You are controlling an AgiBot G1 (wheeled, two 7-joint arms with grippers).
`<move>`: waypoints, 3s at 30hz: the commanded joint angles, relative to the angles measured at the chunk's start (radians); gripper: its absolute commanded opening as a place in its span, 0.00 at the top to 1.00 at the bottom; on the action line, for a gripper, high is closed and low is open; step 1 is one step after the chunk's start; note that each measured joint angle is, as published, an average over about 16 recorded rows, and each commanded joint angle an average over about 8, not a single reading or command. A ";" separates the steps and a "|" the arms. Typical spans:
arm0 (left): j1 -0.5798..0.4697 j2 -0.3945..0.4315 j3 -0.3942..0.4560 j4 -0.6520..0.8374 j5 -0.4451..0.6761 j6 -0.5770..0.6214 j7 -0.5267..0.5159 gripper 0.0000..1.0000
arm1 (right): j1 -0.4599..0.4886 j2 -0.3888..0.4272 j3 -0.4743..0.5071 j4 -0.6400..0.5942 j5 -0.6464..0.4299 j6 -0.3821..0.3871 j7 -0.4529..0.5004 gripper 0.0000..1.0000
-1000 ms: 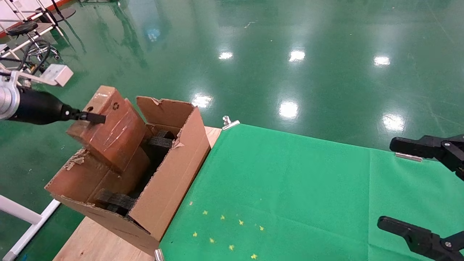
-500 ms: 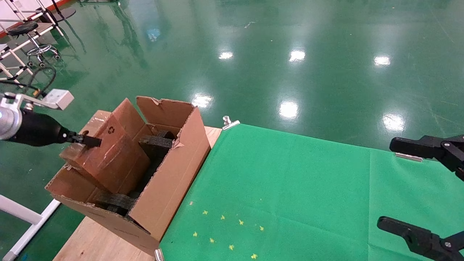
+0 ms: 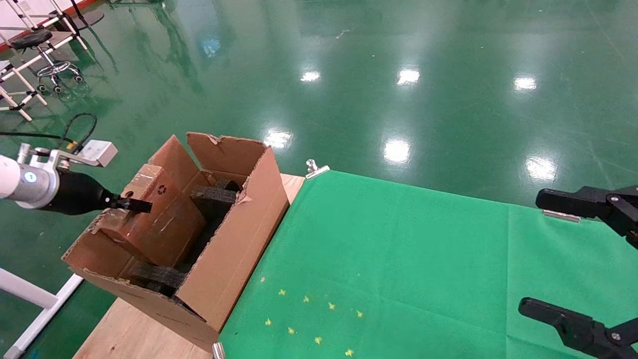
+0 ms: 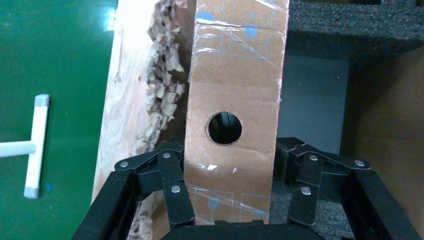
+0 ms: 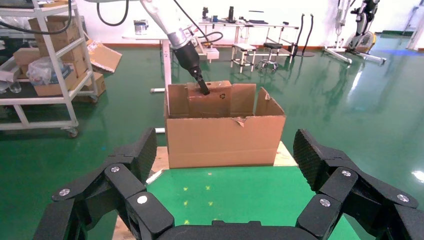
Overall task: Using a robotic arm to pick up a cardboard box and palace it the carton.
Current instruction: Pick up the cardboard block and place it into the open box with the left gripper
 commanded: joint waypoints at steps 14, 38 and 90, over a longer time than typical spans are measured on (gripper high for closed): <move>0.121 0.031 -0.033 -0.004 -0.046 -0.094 -0.017 1.00 | 0.000 0.000 0.000 0.000 0.000 0.000 0.000 0.00; 0.220 0.055 -0.064 -0.009 -0.090 -0.184 -0.035 0.00 | 0.000 0.000 0.000 0.000 0.000 0.000 0.000 0.00; -0.066 -0.061 -0.150 -0.222 -0.229 0.130 -0.086 0.00 | 0.000 0.000 0.000 0.000 0.000 0.000 0.000 0.00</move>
